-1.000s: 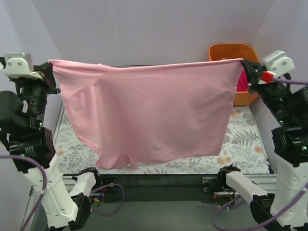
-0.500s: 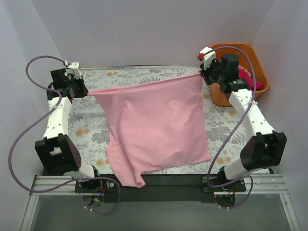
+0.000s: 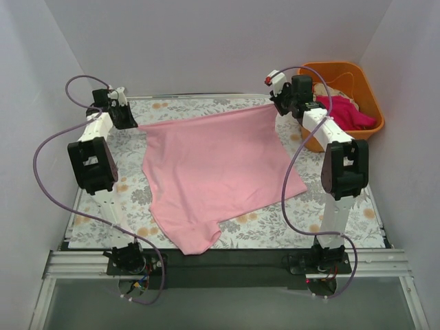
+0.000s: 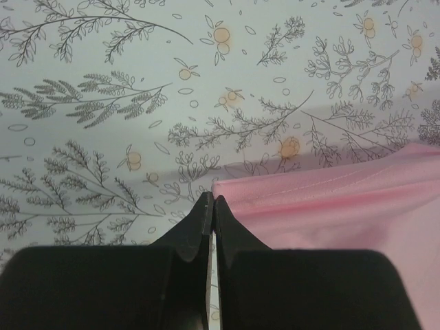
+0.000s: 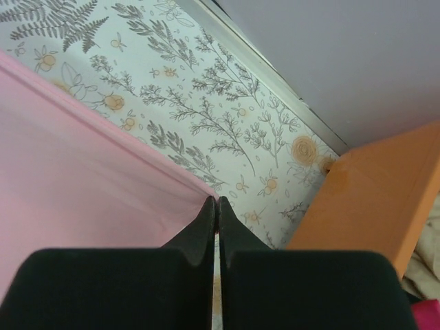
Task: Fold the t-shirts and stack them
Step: Flatten the tshirt out, then fold the tshirt
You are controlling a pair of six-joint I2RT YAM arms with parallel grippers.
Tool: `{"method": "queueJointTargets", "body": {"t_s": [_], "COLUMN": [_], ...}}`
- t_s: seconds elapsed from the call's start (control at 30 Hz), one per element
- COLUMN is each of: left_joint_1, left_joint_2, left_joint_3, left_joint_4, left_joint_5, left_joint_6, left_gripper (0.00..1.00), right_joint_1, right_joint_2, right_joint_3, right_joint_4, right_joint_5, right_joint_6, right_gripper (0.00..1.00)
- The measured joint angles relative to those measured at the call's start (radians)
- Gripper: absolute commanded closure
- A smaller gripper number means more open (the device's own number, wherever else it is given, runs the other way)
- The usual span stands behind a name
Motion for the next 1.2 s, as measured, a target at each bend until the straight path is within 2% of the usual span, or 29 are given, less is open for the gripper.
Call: {"method": "queueJointTargets", "body": {"t_s": [0.1,0.2,0.43,0.57,0.9,1.2], "left_joint_1": [-0.004,-0.006,-0.009,-0.01,-0.04,-0.054], "left_joint_2": [0.076,0.063,-0.204,-0.341,-0.579,-0.708], "left_joint_3": [0.102,0.093,-0.207,-0.285,-0.441,-0.646], "left_joint_4": [-0.032,-0.051,0.002,-0.001,-0.13,-0.242], "left_joint_5": [0.011,0.008,-0.089,-0.075,-0.036,-0.017], "left_joint_6": [-0.006,-0.008,0.021,0.045,0.161,0.291], "left_gripper": [1.0,1.0,1.0,1.0,1.0,1.0], "right_joint_1": [0.001,0.0,-0.013,-0.016,-0.045,-0.071], "right_joint_2": [0.052,0.077,0.092,0.092,0.09,-0.012], "right_joint_3": [0.05,0.063,0.063,0.063,0.057,-0.132], "right_joint_4": [0.006,0.011,0.008,0.005,-0.009,-0.046], "right_joint_5": [0.019,0.037,0.027,0.011,-0.013,-0.085], "right_joint_6": [-0.023,-0.036,-0.049,-0.059,-0.095,-0.192], "right_gripper": [0.99,0.99,0.99,0.99,0.99,0.99]}}
